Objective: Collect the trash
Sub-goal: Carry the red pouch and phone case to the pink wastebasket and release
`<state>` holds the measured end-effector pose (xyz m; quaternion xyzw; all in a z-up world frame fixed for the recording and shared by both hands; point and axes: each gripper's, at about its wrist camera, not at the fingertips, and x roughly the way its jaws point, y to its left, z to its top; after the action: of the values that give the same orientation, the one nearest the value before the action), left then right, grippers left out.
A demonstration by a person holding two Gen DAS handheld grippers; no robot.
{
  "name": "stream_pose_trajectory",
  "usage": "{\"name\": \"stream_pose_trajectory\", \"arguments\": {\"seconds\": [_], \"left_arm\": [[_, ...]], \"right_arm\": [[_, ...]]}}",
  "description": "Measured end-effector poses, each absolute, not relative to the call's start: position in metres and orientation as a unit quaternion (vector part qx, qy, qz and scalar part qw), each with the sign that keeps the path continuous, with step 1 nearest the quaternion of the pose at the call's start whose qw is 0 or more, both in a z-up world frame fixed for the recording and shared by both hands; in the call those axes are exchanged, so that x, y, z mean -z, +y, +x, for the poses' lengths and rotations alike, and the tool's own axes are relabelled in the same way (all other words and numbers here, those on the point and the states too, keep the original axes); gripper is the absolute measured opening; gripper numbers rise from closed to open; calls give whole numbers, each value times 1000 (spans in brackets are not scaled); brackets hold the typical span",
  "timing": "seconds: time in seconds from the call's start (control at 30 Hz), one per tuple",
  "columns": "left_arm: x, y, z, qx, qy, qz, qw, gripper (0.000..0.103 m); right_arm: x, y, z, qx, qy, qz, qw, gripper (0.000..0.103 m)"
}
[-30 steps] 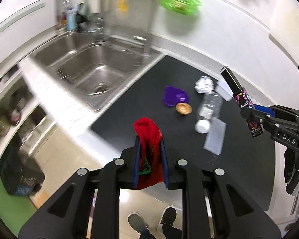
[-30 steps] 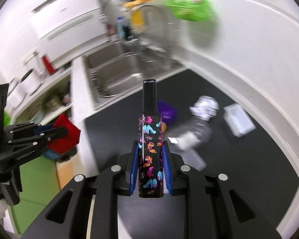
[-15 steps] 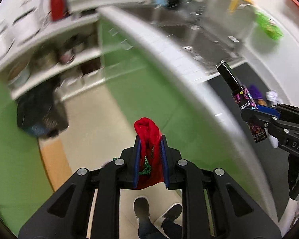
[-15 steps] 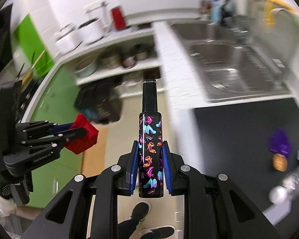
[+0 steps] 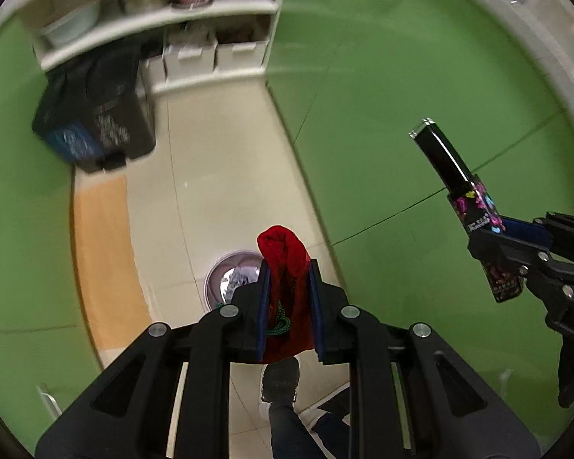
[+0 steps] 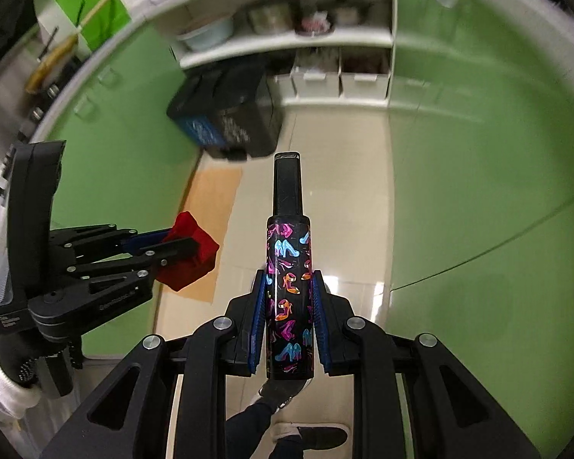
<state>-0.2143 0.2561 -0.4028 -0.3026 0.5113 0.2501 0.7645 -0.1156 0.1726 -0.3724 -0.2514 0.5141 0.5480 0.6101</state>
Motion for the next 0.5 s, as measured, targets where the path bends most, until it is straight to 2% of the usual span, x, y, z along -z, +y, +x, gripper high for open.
{"name": "stream_pose_trajectory", "arguments": {"seconds": [0.23,0.3,0.33,0.37,0.43,0.5], "left_arm": [[536,271,-231,-247,528,-339,738,18],[557,271,-236,-248,528,-344,735,25],[567,272,-238,-251,529,-343,734,40],[573,272,-240,-254,528,-342,734,65],[583,273,-245,-256,521,-348,736,89],[589,274,-250,-264,521,-345,735,97]], "right_arm": [[477,188,-130,-534,536,-274,594,22],[496,192,-134,-531,540,-280,590,22],[507,192,-136,-529,542,-284,587,22],[513,194,-136,-528,544,-287,586,22],[525,195,-139,-526,547,-290,583,22],[532,198,-142,-527,548,-293,580,22]]}}
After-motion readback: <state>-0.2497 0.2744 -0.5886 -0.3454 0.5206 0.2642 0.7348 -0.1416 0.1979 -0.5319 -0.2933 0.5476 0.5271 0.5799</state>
